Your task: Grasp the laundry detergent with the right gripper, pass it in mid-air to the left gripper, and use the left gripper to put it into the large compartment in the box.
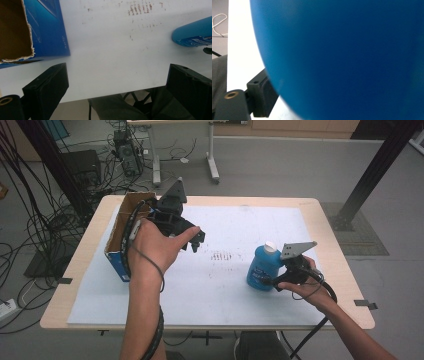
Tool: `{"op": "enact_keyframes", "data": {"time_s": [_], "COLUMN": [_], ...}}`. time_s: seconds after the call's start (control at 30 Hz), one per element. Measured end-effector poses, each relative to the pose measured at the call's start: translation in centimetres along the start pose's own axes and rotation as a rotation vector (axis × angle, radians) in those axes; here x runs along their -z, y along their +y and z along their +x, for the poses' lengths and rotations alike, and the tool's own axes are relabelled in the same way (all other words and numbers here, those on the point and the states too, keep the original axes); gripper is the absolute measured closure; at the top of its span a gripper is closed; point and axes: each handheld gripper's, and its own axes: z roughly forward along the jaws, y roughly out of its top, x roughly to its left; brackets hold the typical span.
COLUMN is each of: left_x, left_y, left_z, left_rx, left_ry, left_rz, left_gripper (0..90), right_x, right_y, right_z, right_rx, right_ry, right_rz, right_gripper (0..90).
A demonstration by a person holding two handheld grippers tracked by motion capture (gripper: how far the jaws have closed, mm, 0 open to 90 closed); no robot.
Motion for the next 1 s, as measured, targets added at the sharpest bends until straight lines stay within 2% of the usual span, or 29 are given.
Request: {"op": "enact_keyframes", "data": {"time_s": [1.0], "left_x": [-0.21], "left_y": [0.06], "left_z": [0.08], "left_rx": [0.003], "left_ry": [-0.001], "left_rz": [0.003], "left_gripper": [4.8], "right_x": [-0.6], "right_y": [-0.35], "right_z": [0.18], "right_rx": [0.027], "right_ry": [0.01], "right_rz": [-0.015], "right_gripper": [35.3]}}
